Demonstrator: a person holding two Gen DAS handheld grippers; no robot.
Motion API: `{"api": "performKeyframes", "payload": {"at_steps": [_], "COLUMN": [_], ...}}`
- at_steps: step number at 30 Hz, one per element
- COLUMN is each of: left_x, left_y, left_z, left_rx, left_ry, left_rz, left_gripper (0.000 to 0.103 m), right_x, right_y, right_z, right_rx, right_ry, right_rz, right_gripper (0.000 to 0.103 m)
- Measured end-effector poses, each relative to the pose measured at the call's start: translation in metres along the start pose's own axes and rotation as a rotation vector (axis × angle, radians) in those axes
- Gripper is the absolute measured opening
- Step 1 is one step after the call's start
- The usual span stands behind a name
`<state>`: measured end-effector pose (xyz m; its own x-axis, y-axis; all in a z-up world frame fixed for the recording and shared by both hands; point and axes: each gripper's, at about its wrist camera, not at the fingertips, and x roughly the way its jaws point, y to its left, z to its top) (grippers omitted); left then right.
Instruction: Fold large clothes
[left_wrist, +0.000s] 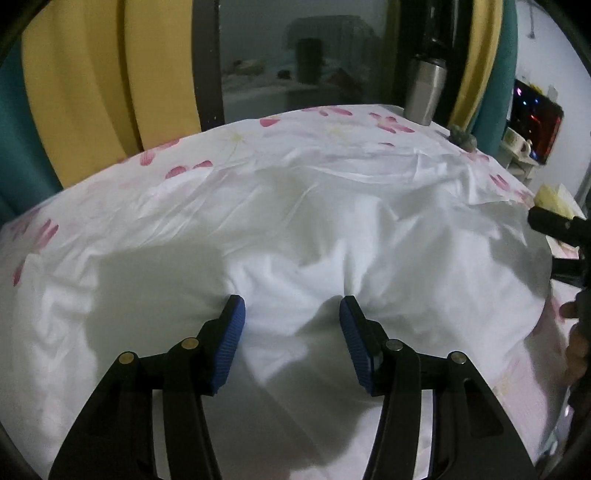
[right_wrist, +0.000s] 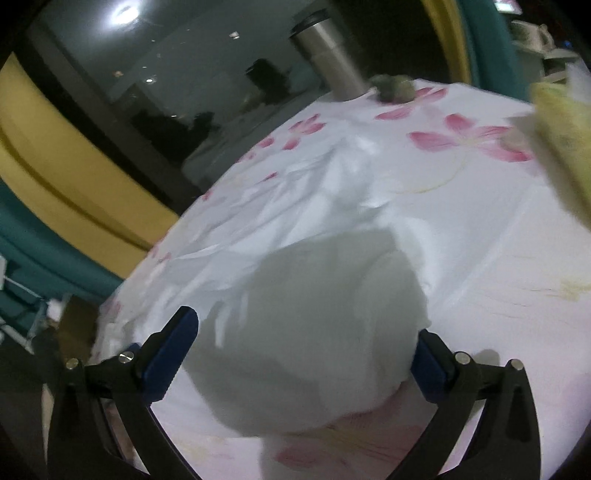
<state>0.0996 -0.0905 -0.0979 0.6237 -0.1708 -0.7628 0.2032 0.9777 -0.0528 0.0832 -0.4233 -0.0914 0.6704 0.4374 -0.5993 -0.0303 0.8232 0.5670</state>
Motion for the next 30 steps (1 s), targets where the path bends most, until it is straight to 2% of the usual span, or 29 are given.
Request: {"api": "performKeyframes", "payload": {"at_steps": [4,6,7,9,12,18,30], "left_x": [-0.001,0.000,-0.001,-0.001,-0.001,-0.011,-0.069], "left_y": [-0.004,-0.008,-0.008,-0.007,-0.006,0.013,0.114], "left_z": [0.000,-0.001,-0.001,-0.001,-0.001,0.006,0.004], "left_rx": [-0.011,0.002,0.004,0.005,0.005,-0.014,-0.153], "left_ry": [0.005,0.002,0.002,0.002,0.001,-0.023,-0.113], "left_rz": [0.019,0.031,0.033,0.031,0.033,0.005,0.110], "left_gripper": [0.056,0.056,0.056,0.056,0.056,0.056,0.056], "right_x": [0.022,0.032,0.033,0.029,0.029,0.012,0.006], "right_y": [0.023,0.031,0.034,0.045,0.061,0.098,0.186], "right_z": [-0.001,-0.003,-0.004,-0.003,0.001,0.010,0.013], "right_rx": [-0.074,-0.091,-0.100,-0.147,-0.194,-0.292,-0.489], "right_ry": [0.031,0.058,0.036,-0.001,-0.009,-0.050,-0.078], "right_rz": [0.026,0.032,0.046,0.043,0.051,0.062,0.105], "right_gripper": [0.101,0.047,0.045,0.026,0.016,0.014,0.014]}}
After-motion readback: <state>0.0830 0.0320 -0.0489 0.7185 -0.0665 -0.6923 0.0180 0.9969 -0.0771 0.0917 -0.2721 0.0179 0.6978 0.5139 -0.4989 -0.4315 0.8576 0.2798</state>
